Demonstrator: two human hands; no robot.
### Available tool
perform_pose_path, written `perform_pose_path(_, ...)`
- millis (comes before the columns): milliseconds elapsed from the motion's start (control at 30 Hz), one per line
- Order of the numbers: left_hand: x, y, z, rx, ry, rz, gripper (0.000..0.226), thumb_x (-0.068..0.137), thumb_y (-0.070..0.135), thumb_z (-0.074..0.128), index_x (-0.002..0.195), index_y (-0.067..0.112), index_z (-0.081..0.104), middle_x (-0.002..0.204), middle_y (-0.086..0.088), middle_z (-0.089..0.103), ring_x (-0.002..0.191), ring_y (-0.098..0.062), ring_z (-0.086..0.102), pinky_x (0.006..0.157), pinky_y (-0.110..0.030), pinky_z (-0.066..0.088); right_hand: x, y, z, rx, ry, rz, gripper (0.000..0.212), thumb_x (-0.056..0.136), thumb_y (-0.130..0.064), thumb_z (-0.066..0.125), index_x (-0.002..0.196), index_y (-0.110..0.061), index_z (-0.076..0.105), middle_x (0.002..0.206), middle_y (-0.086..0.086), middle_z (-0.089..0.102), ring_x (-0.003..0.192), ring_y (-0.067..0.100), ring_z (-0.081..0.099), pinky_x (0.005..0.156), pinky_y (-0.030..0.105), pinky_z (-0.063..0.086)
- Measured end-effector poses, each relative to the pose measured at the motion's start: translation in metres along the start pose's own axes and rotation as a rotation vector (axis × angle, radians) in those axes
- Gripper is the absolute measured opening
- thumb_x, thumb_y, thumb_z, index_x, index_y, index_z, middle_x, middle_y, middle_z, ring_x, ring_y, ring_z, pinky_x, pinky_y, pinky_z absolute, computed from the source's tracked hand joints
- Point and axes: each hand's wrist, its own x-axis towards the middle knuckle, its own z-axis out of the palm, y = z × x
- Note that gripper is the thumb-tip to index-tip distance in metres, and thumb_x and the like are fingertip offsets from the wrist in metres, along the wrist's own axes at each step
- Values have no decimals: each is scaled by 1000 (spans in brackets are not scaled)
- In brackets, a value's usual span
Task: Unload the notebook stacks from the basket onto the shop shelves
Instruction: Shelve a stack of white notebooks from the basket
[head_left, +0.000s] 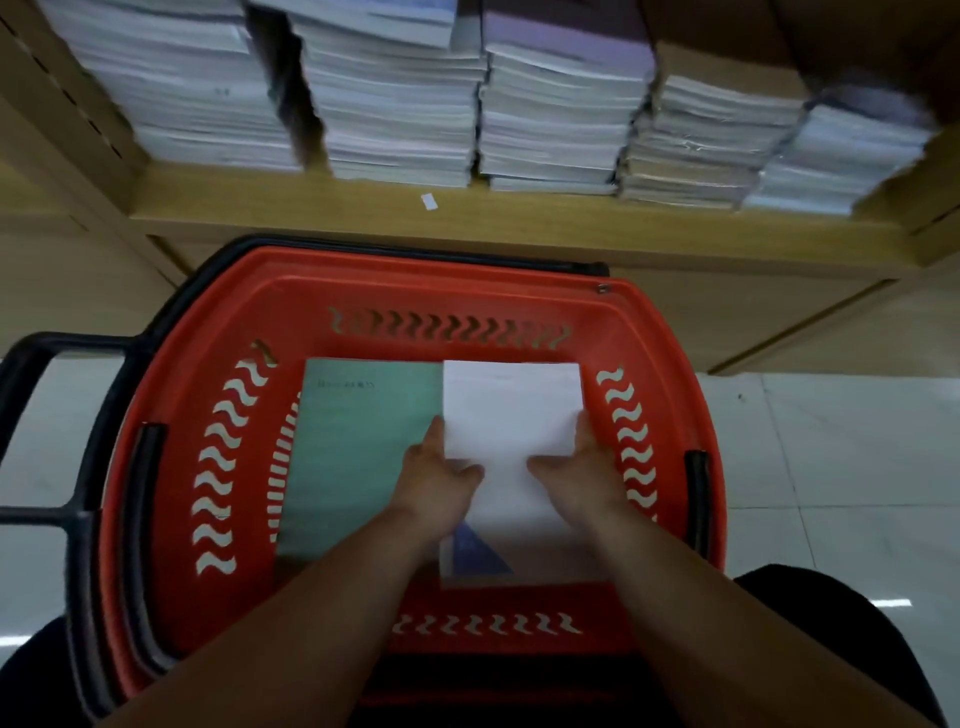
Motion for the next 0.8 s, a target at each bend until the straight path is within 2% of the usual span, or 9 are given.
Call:
perform_pose_path(33,0,1,-1,-4,0,0,66,77,19,66,141,21,49,114,-6,69,96,-22,69,87,-39,59,0,0,2,-22,-6,6,102,91,-49,67,163,-31,-3,169,8,16,152,35,27,121,44,27)
perform_pose_path(100,-1,4,-4,-30,-9,-4,60,77,18,64,135,26,52,113,-6,69,95,-22,69,86,-41,60,2,0,5,-57,-7,1,107,90,-50,69,163,-30,-6,170,10,12,153,36,23,123,46,24)
perform_pose_path(200,-4,10,-5,-114,-9,-35,66,86,9,65,144,31,43,114,-7,68,97,-24,69,81,-36,58,8,0,3,-66,0,-22,110,88,-49,72,164,-28,-4,170,10,13,154,36,22,124,44,24)
perform_pose_path(300,-5,14,-4,-175,-29,-28,68,90,5,61,146,37,38,109,-1,70,95,-18,68,73,-27,55,11,-2,1,-51,-10,-37,108,88,-48,72,164,-28,-3,169,10,14,153,36,23,124,45,26)
perform_pose_path(433,5,12,-6,-154,-8,-18,79,89,6,58,150,46,30,107,2,71,96,-20,69,86,-39,58,17,-4,3,-58,-25,-40,107,90,-48,70,163,-31,-5,169,11,12,152,39,24,123,49,27)
perform_pose_path(600,3,12,-4,-253,-53,47,88,90,-10,51,152,47,25,117,2,68,101,-13,66,72,-19,53,24,-4,5,-30,-40,-57,106,89,-49,70,163,-33,-3,168,12,14,151,37,26,122,50,29)
perform_pose_path(667,1,15,-5,-271,-61,71,90,90,-11,51,146,53,21,112,6,68,96,-9,65,68,-12,53,25,-4,5,16,-46,-50,106,87,-50,72,163,-35,-1,168,11,17,150,37,28,120,50,33)
perform_pose_path(733,-1,18,-7,-298,-46,89,89,91,-9,53,144,56,25,105,6,71,92,-13,69,74,-19,58,25,-6,2,101,-47,-44,105,84,-51,73,163,-35,6,165,9,27,147,34,34,117,48,38)
perform_pose_path(800,-9,24,-10,-321,-33,103,89,92,-5,57,153,51,25,100,-3,75,92,-25,73,86,-38,60,19,-10,-4,187,-51,-58,96,83,-53,71,162,-32,19,158,5,42,141,30,45,115,45,41)
